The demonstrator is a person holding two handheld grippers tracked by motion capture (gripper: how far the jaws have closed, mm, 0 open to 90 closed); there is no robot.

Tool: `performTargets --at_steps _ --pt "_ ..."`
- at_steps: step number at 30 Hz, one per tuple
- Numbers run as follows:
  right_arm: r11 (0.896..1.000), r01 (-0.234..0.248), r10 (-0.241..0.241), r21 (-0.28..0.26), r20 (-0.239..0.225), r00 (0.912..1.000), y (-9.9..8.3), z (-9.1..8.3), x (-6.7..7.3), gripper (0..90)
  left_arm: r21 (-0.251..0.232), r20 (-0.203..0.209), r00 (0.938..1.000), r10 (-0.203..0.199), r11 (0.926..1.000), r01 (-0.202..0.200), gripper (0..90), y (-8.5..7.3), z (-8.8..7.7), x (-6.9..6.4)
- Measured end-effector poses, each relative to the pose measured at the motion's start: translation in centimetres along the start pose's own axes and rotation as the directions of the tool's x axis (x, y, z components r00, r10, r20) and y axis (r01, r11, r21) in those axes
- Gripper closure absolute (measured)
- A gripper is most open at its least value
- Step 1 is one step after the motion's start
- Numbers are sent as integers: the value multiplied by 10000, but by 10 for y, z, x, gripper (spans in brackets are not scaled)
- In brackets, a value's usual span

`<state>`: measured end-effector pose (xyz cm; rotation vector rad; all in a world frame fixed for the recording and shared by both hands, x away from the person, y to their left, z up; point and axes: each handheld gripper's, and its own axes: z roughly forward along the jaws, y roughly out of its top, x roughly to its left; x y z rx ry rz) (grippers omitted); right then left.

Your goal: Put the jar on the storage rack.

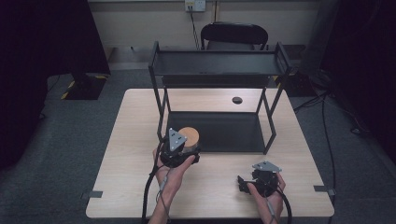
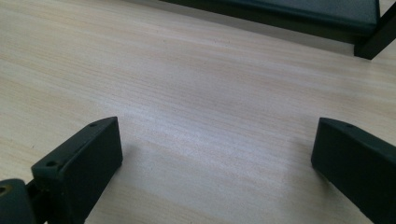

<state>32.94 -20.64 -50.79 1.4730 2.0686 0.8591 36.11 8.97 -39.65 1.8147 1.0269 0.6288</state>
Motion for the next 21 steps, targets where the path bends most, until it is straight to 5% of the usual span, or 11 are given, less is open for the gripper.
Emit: performTargets --at_steps 21 --pt "10000 -5 5 3 0 10000 0 0 0 9 195 126 9986 514 9985 -517 264 31 31 -10"
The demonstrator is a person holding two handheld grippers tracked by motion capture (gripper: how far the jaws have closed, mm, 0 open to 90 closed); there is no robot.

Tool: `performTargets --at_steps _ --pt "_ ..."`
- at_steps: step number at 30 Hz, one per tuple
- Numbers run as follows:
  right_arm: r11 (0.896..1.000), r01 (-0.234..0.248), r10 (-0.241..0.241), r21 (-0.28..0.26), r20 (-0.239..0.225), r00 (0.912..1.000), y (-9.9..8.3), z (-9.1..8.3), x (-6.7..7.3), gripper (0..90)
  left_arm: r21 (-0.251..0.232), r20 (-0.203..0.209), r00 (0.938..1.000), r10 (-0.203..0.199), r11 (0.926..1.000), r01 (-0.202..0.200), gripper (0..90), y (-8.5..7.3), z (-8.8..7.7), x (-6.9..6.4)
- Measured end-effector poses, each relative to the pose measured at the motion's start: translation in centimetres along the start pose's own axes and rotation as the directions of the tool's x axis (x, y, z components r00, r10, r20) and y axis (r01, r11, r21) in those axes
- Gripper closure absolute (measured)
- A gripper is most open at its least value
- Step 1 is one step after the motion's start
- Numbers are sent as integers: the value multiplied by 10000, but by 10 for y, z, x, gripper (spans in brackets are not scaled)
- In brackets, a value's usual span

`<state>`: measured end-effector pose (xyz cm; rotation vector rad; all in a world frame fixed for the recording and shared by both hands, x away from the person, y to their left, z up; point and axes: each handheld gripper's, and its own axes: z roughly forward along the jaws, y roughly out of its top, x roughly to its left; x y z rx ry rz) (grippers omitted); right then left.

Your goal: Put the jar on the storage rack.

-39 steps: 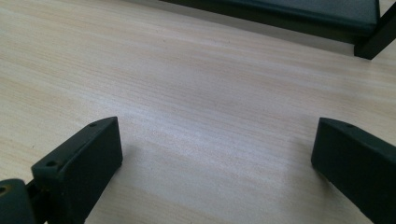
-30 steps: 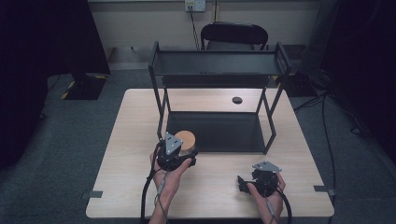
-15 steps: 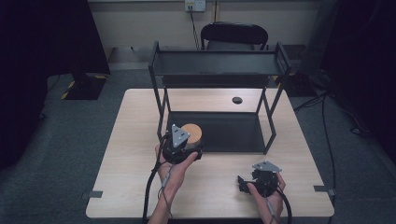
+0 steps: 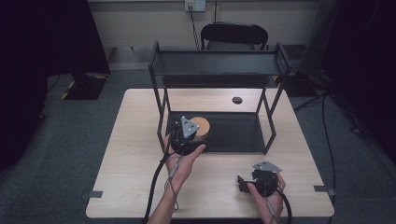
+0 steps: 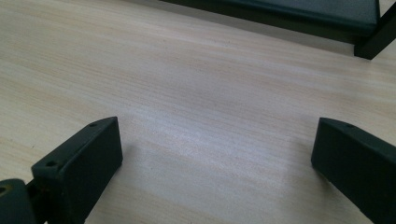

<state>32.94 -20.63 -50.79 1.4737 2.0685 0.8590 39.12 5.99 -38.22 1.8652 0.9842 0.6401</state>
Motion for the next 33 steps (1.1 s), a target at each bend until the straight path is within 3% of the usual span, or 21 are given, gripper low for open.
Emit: performTargets --at_steps 6,24,33 --pt "10000 16 -16 0 0 10000 0 0 0 9 -66 -12 9998 -194 9998 194 264 6 11 1" --pt "10000 17 -17 -1 1 10000 0 0 0 9 287 -277 9980 -565 9979 573 264 -2 53 20" --pt "10000 7 -7 5 -3 10000 0 0 0 9 232 -528 9972 -521 9983 533 264 -2 70 29"
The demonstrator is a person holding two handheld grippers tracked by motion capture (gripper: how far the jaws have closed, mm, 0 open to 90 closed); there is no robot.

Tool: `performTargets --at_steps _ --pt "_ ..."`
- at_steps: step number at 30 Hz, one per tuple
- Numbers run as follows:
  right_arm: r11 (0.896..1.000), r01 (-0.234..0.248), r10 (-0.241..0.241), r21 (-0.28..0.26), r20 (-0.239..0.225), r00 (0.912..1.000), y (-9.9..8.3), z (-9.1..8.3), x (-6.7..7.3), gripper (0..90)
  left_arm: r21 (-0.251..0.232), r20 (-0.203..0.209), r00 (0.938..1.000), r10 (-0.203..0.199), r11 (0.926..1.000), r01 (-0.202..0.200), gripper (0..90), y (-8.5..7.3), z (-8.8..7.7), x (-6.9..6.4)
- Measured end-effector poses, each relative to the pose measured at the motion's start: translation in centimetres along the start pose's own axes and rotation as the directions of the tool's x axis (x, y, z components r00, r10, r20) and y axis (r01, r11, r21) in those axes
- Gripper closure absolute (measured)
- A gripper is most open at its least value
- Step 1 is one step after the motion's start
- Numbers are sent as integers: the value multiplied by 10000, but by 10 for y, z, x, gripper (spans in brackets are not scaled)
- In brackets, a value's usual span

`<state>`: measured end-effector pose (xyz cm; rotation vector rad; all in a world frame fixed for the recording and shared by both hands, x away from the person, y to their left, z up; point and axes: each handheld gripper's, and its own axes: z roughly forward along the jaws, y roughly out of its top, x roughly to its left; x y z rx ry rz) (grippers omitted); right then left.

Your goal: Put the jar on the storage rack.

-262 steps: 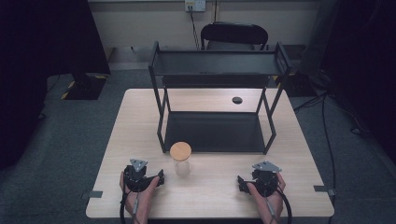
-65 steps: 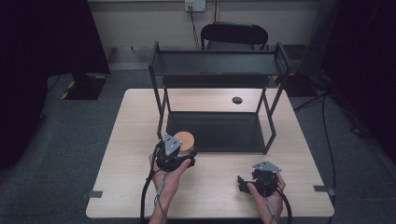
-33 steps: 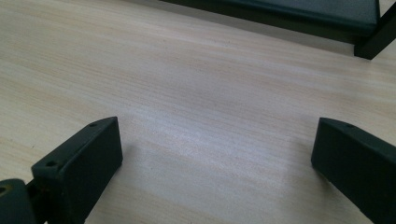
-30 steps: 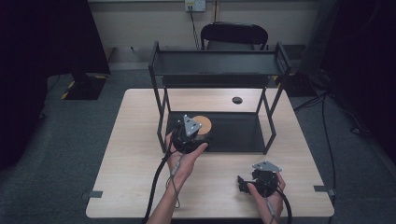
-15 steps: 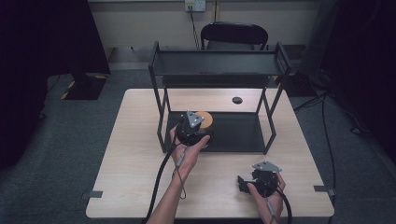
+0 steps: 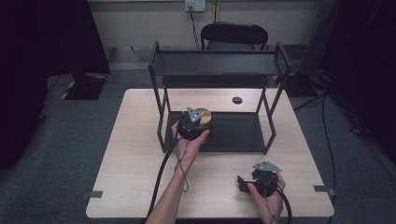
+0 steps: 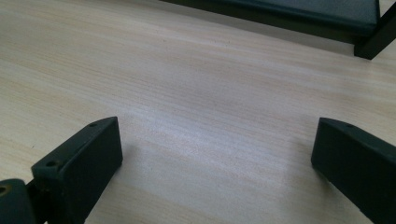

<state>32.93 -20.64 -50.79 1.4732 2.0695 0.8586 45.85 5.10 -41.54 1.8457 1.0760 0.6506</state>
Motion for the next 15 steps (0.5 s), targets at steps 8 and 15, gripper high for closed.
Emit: performTargets --at_steps 8,15 --pt "10000 4 -4 -9 3 10000 0 0 0 9 54 -125 9999 55 10000 -55 264 -4 13 2" --pt "10000 4 -4 -9 2 10000 0 0 0 9 128 -54 10000 68 9999 -67 264 -9 23 -2"
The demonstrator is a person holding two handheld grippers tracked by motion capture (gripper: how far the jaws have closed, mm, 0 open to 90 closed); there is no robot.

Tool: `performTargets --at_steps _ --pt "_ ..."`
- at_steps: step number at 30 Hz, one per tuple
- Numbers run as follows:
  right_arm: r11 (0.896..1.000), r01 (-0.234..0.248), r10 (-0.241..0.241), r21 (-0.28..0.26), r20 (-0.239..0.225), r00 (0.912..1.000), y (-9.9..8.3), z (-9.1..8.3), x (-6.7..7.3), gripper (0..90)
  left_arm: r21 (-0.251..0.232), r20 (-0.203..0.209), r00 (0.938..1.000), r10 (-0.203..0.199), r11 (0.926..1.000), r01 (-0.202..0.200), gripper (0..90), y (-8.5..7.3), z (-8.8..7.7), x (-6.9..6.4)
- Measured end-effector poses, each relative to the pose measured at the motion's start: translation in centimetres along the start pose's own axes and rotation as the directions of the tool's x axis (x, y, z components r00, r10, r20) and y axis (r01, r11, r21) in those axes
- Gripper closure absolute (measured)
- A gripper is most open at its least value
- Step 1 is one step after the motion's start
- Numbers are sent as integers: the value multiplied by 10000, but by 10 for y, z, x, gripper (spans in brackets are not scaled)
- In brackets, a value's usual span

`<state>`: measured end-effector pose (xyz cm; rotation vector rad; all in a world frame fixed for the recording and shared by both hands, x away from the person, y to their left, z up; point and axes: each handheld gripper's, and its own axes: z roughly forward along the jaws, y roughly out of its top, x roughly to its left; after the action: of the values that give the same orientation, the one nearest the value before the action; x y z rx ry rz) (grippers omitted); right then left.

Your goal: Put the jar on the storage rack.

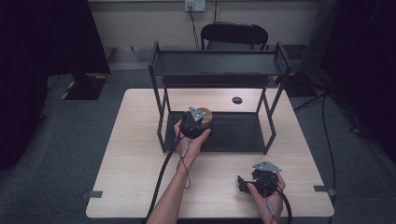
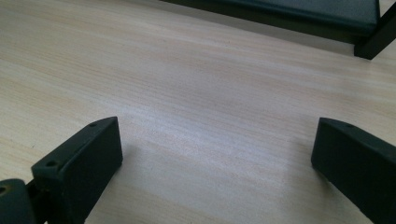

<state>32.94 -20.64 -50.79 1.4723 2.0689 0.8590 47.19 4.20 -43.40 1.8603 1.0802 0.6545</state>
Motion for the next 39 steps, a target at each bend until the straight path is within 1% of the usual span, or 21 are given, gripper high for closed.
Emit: performTargets --at_steps 5,8,11,12,14,16,17,19,31,37,39 --pt "10000 4 -4 3 -1 10000 0 0 0 10 118 12 9999 121 9999 -121 264 -3 5 -1" --pt "10000 5 -5 2 -1 10000 0 0 0 9 86 39 10000 55 9999 -56 264 -5 6 -1" --pt "10000 0 0 3 -3 10000 0 0 0 9 132 24 9999 100 9999 -101 264 -7 8 -2" --pt "10000 -3 3 4 -2 10000 0 0 0 9 116 34 10000 37 9999 -37 264 -9 9 -2" --pt "10000 -13 13 14 -3 10000 0 0 0 9 172 78 10000 58 9998 -59 264 -11 11 -2" --pt "10000 3 -3 3 -2 10000 0 0 0 10 183 15 10000 8 9998 -9 264 -13 12 -1" --pt "10000 2 -2 2 -1 10000 0 0 0 9 165 27 10000 -84 9998 84 264 -14 13 -1" --pt "10000 4 -4 2 -2 10000 0 0 0 9 96 20 10000 -96 9999 96 264 -15 13 -1" --pt "10000 -4 4 5 -3 10000 0 0 0 9 153 102 9999 -105 9998 104 262 -16 12 0" --pt "10000 7 -7 -1 -1 10000 0 0 0 9 272 122 9999 -96 9996 92 262 -15 12 0" --pt "10000 5 -5 1 -2 10000 0 0 0 9 278 177 9996 -202 9994 197 259 -14 12 1"
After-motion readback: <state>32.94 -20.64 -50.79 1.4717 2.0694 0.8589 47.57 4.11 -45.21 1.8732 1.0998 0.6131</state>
